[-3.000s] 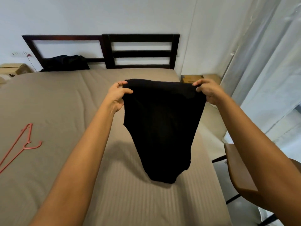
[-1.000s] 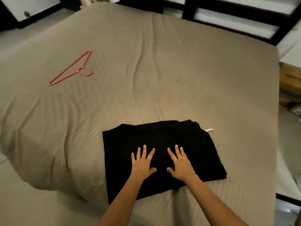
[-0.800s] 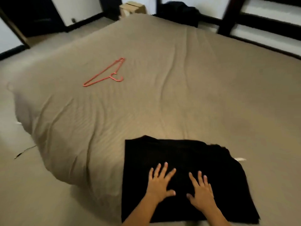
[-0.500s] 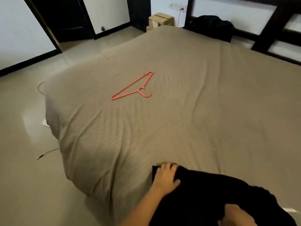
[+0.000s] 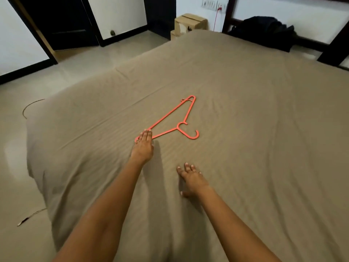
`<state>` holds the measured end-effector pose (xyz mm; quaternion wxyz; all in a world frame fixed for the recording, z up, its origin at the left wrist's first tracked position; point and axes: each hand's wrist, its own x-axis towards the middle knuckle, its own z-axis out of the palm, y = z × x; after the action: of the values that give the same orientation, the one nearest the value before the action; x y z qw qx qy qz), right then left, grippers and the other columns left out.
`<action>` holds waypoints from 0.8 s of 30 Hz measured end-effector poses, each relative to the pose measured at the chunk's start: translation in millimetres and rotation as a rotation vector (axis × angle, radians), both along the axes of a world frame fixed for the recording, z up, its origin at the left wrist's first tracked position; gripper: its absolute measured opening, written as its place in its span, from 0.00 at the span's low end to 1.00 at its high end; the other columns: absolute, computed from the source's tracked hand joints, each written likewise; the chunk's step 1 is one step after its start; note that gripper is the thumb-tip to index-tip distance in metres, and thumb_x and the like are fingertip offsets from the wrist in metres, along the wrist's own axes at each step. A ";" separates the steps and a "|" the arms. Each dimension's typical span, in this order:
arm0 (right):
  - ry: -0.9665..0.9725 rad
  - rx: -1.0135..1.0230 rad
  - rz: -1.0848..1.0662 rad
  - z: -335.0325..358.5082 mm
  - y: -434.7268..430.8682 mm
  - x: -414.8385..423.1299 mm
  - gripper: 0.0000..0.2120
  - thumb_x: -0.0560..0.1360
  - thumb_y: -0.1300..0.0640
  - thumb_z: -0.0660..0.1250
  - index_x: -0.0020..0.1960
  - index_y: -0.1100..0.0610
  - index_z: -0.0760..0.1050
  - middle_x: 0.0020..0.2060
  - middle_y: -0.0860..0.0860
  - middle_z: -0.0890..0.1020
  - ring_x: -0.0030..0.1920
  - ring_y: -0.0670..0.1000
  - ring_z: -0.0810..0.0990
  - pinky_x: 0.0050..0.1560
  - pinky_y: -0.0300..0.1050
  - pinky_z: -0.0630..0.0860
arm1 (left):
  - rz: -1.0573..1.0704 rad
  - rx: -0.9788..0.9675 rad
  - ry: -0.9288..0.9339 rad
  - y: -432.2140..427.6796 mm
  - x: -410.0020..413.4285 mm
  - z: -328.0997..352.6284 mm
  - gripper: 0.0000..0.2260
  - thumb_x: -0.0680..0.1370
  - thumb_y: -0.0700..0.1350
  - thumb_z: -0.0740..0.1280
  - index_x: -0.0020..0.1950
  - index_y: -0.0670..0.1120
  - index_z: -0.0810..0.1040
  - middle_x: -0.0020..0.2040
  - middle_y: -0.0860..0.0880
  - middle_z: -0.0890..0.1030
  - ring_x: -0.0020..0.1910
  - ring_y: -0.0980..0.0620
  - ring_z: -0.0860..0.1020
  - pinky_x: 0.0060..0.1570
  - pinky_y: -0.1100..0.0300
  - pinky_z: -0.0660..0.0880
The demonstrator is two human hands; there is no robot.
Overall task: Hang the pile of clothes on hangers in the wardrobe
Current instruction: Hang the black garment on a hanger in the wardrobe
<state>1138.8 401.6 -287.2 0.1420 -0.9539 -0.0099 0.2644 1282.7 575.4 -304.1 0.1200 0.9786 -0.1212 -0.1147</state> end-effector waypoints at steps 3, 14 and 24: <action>0.039 -0.073 -0.062 -22.3 11.4 0.1 0.46 0.72 0.54 0.71 0.78 0.49 0.43 0.77 0.54 0.43 0.77 0.56 0.44 0.73 0.57 0.48 | 0.044 0.106 0.021 9.9 18.7 -14.5 0.23 0.80 0.43 0.57 0.75 0.42 0.59 0.73 0.41 0.63 0.72 0.40 0.62 0.70 0.47 0.58; -0.067 0.242 -0.271 -10.7 4.9 -28.2 0.40 0.73 0.60 0.69 0.77 0.53 0.51 0.77 0.54 0.48 0.77 0.53 0.47 0.74 0.50 0.46 | 0.113 -0.162 0.105 -34.8 -78.7 22.8 0.11 0.78 0.40 0.61 0.59 0.38 0.74 0.56 0.35 0.79 0.56 0.37 0.77 0.54 0.50 0.70; -0.303 1.402 -1.512 70.2 -78.8 -232.3 0.06 0.82 0.62 0.54 0.53 0.56 0.68 0.42 0.55 0.79 0.29 0.50 0.81 0.28 0.40 0.76 | -0.191 -0.420 0.232 -153.5 -371.4 71.2 0.21 0.70 0.45 0.54 0.60 0.41 0.75 0.51 0.43 0.82 0.52 0.42 0.78 0.53 0.49 0.74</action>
<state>906.5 322.8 -217.1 0.7899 -0.4381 0.4213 -0.0811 911.3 421.9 -232.9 0.3222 0.8967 -0.2194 -0.2096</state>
